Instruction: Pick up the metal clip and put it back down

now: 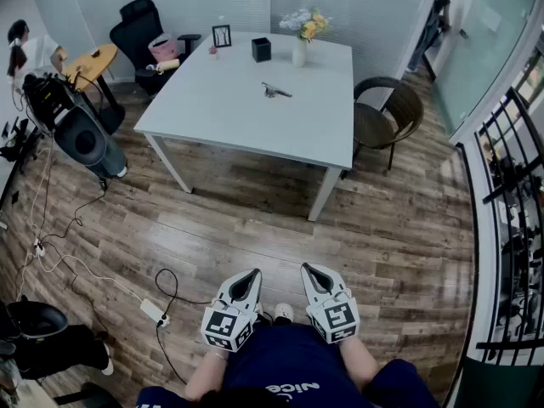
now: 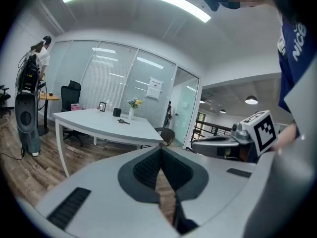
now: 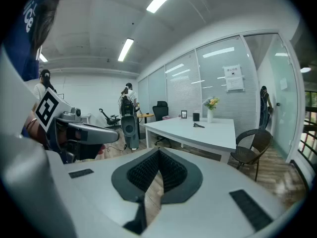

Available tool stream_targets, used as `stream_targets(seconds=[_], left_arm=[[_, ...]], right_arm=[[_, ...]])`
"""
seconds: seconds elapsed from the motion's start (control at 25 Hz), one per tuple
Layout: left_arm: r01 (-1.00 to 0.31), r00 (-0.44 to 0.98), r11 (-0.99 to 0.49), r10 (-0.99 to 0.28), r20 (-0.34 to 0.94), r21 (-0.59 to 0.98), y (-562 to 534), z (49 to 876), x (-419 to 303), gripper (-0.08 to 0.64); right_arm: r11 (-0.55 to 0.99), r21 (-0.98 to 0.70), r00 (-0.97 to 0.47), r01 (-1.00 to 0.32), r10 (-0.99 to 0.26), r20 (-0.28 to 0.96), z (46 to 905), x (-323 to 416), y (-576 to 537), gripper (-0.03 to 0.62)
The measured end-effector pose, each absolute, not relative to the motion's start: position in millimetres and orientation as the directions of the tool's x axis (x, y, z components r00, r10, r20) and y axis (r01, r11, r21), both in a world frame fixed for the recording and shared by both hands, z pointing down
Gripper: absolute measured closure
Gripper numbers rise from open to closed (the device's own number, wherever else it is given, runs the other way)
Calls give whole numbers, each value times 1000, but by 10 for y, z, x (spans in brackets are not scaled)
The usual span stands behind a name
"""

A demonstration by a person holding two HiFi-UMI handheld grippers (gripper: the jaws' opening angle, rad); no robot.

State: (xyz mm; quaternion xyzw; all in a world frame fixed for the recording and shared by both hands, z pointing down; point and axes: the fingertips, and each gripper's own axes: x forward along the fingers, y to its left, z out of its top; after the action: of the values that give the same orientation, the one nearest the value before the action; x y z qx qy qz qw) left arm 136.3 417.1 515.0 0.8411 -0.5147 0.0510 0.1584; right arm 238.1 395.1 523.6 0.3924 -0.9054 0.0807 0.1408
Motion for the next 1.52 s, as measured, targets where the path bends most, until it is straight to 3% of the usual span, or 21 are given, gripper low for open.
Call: stream_targets(seconds=[0.56, 0.6, 0.64, 0.68, 0.76, 0.88, 1.52], left_arm=[[-875, 470, -417, -853, 228, 246, 4163, 5154, 1256, 555], [-868, 479, -422, -849, 222, 261, 4161, 5154, 1252, 542], [-860, 491, -429, -844, 218, 277, 4158, 5157, 1252, 458], [-852, 502, -436, -838, 214, 291, 4154, 5160, 1251, 380], [-845, 512, -443, -832, 214, 301, 4141, 5169, 1233, 268], [-841, 523, -452, -821, 229, 298, 4137, 5196, 1186, 201], [-775, 622, -549, -751, 222, 312, 3917, 5213, 689, 209]], right_arm=[[622, -95, -619, -777, -729, 292, 5234, 2418, 3863, 565], [628, -105, -628, -771, -722, 291, 5234, 2405, 3861, 513], [636, -116, -638, -763, -713, 291, 5237, 2385, 3859, 404], [642, -123, -646, -757, -706, 291, 5240, 2365, 3857, 334], [652, -121, -654, -749, -697, 294, 5248, 2332, 3854, 259], [662, -113, -659, -741, -686, 310, 5281, 2276, 3865, 187], [560, -96, -558, -823, -764, 325, 5352, 1858, 3658, 175]])
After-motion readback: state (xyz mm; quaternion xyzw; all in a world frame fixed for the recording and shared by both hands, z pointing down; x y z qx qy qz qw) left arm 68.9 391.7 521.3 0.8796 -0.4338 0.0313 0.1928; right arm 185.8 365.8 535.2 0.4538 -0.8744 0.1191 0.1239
